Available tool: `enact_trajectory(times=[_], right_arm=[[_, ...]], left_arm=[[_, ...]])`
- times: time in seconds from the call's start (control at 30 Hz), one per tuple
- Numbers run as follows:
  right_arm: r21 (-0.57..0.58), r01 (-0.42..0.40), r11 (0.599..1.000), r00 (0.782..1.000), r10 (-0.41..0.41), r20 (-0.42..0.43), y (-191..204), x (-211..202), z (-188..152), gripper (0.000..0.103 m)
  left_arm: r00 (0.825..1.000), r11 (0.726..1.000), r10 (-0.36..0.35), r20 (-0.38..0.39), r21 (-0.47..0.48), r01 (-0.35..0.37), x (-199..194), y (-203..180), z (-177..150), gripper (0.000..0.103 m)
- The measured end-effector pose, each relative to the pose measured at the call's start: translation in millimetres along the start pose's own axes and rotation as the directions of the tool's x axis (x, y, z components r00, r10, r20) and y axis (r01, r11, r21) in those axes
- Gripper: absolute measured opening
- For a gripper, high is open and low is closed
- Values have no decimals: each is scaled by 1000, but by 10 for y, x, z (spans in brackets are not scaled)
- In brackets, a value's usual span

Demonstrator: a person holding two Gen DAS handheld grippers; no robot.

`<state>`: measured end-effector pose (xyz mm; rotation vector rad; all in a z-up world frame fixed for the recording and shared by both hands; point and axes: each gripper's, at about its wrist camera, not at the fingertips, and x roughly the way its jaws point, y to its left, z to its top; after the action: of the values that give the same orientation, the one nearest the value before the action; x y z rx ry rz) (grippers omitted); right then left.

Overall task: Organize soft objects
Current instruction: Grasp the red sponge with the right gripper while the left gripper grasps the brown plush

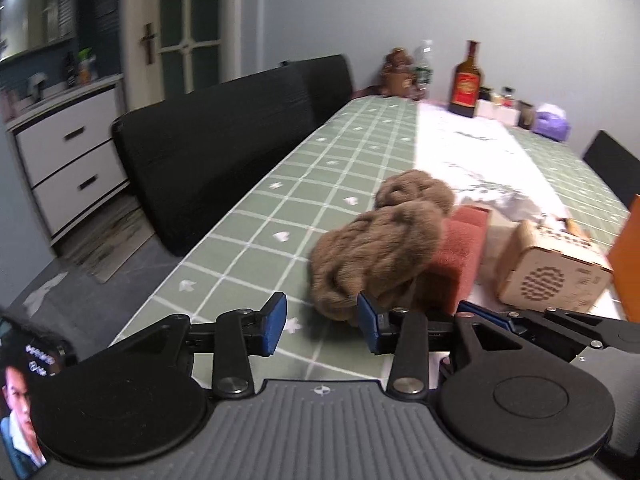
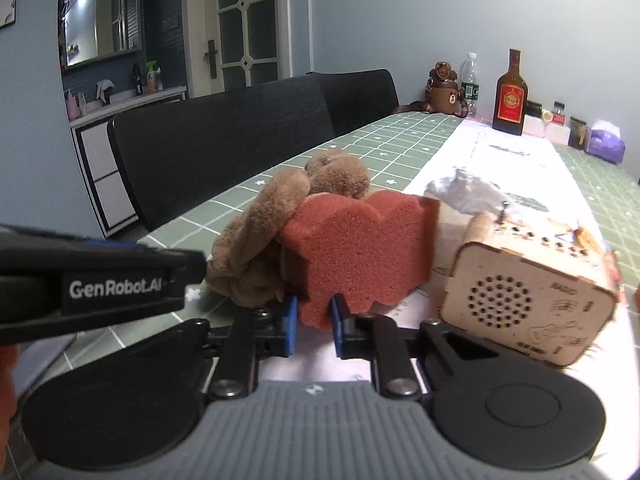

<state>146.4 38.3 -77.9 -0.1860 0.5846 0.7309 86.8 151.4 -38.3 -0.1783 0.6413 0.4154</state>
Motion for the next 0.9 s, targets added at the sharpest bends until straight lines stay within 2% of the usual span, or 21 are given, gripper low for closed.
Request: enact_trajectory(times=[0.13,0.3,0.53,0.6,0.7,0.77,0.83,0.9], right_arm=[[47,-11,999,1000,12,-20,-161,-149,-44,12],[104,-10,995,998,16,-53,-343,-305,-97,10],[148,32,988,996,-20,-82,-514,-414,-183,9],[135,28,990,997,-17,-81,-522,-411,-180,13],[112,29,993,998,-22,-61,-492,-434,-167,24],[100,23,995,999,-18,-49,-457,-435,-147,39],[78,28,997,999,-25,-45,-405,-422,-124,42],[59,41,997,998,-39,-41,-353,-395,-109,43]], left_arm=[[996,994,-81,30,76,79,-2,-81,-2,53],[993,981,-105,54,171,95,64,-213,3,62],[990,975,-136,40,182,126,205,-230,61,74],[988,973,-147,52,189,135,221,-249,74,79],[986,968,-151,65,212,134,242,-288,80,80],[988,965,-136,68,234,117,265,-314,89,81],[989,966,-129,76,234,108,277,-330,117,80],[986,962,-151,64,239,132,299,-335,140,81]])
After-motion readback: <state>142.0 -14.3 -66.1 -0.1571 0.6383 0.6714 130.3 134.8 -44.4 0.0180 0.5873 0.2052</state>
